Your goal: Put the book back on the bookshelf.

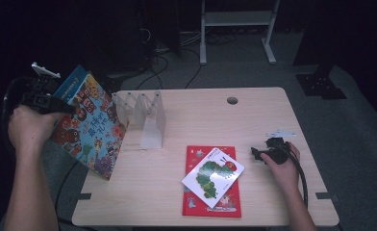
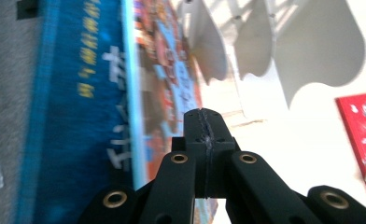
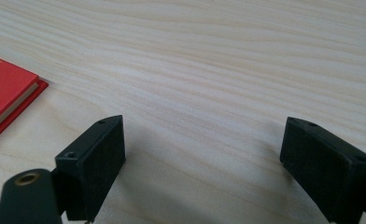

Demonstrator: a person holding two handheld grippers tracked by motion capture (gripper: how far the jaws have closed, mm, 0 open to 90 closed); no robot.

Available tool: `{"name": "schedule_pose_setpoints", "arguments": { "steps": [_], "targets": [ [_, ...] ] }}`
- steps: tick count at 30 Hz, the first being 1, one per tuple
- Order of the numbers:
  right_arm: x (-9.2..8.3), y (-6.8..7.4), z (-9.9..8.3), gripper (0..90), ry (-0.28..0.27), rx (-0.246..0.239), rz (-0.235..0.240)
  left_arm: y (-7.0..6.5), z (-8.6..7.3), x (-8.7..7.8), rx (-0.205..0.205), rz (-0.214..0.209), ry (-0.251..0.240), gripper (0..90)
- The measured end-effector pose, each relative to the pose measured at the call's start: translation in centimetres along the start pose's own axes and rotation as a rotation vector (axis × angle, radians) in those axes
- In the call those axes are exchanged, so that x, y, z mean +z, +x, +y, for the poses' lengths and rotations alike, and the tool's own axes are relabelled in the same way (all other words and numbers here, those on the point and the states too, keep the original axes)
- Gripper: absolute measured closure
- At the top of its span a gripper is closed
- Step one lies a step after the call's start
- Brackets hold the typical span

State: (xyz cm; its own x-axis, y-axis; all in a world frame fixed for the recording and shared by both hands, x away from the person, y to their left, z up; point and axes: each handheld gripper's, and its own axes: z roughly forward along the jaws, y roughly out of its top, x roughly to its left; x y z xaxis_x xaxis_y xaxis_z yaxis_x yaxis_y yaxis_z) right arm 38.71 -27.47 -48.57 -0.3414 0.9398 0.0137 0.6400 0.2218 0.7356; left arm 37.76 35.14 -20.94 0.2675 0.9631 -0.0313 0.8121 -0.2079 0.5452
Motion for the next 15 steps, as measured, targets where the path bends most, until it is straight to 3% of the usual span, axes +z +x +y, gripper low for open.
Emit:
{"name": "schedule_pose_setpoints", "arguments": {
  "steps": [8, 15],
  "targets": [
    [0.0, 0.0, 0.0, 13.0, 0.000, 0.000, 0.000, -2.4, -0.8, 0.5, 0.066, -0.069, -0.003, 89.6],
    [0.0, 0.0, 0.0, 13.0, 0.000, -0.001, 0.000, -4.4, -1.6, 2.1, 0.113, -0.125, 0.013, 89.4]
  ]
}}
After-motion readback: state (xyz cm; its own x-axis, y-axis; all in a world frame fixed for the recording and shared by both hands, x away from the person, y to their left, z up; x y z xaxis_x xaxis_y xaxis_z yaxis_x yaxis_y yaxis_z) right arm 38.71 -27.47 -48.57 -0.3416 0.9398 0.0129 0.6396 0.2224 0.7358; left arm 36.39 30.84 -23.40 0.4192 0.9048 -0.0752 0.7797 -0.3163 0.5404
